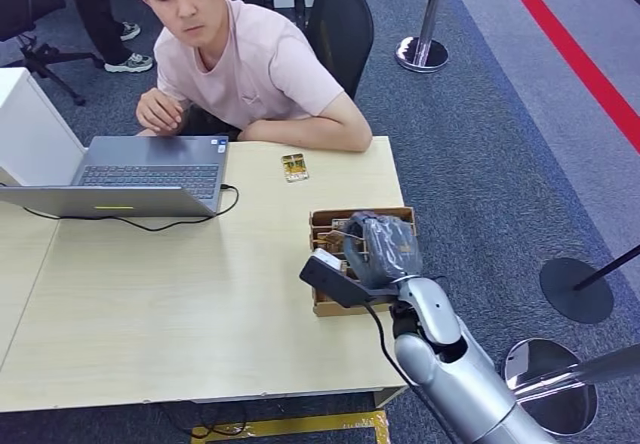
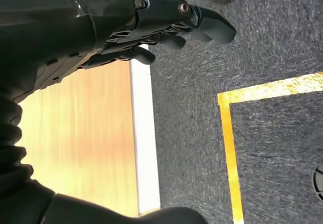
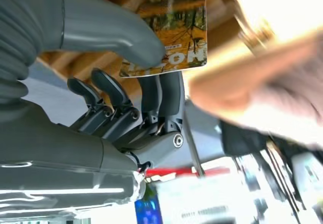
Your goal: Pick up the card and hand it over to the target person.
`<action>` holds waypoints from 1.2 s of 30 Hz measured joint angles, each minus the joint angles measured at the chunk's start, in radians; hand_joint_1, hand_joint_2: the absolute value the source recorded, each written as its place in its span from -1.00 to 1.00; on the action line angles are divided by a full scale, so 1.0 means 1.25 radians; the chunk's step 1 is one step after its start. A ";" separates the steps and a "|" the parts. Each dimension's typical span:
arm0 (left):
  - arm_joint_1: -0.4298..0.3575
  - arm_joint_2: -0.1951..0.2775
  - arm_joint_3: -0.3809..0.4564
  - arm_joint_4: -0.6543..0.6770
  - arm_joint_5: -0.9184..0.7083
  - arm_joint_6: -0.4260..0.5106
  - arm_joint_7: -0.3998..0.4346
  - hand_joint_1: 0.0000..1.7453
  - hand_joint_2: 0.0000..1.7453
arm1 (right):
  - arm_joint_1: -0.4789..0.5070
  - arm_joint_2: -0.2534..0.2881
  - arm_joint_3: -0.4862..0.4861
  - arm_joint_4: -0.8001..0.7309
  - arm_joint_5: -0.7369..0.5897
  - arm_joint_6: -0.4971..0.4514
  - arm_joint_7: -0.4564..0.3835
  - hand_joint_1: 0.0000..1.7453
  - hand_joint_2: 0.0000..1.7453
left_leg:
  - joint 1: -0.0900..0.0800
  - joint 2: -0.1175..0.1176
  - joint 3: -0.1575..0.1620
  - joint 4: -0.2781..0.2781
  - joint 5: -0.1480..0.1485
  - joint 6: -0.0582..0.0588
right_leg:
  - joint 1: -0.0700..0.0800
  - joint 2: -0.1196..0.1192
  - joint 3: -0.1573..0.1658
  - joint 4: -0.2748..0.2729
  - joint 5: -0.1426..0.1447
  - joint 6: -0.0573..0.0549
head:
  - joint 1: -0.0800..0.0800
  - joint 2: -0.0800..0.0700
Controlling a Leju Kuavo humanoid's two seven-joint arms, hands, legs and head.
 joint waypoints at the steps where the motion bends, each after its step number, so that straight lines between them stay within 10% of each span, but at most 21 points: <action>1: 0.000 0.000 0.000 0.000 0.000 0.000 0.000 -1.00 1.00 | 0.000 0.000 0.000 0.000 0.000 0.000 0.000 0.82 1.00 | 0.000 0.000 0.000 0.000 0.000 0.000 | 0.000 0.000 0.000 0.000 0.000 0.000 | 0.000 0.000; 10: -0.001 0.000 0.000 0.000 0.000 0.000 -0.001 -1.00 1.00 | 0.005 0.000 -0.002 -0.003 -0.001 -0.012 -0.010 0.82 1.00 | 0.000 0.000 0.001 0.000 0.000 0.000 | 0.000 0.000 0.000 0.000 0.000 0.000 | 0.000 0.000; 18: -0.004 0.002 -0.008 0.001 -0.011 -0.011 -0.006 -1.00 1.00 | 0.023 0.020 -0.022 -0.014 0.000 -0.174 -0.157 0.82 1.00 | 0.000 0.000 0.000 0.000 0.000 0.000 | 0.000 0.000 0.000 0.000 0.000 0.000 | 0.000 0.000; 28: -0.011 0.012 -0.031 0.004 -0.037 -0.025 -0.003 -1.00 1.00 | -0.275 0.192 0.010 0.607 0.233 -0.354 -0.200 0.82 1.00 | 0.001 0.007 0.002 -0.002 0.001 -0.001 | 0.000 0.007 0.000 -0.001 0.003 -0.001 | 0.000 0.000; 36: -0.011 0.014 -0.031 0.006 -0.040 -0.030 0.009 -1.00 1.00 | -0.365 0.232 -0.035 0.762 0.264 -0.354 -0.182 0.82 1.00 | 0.000 0.002 0.001 0.000 0.002 -0.001 | 0.000 0.002 0.000 0.001 0.002 -0.001 | 0.000 0.000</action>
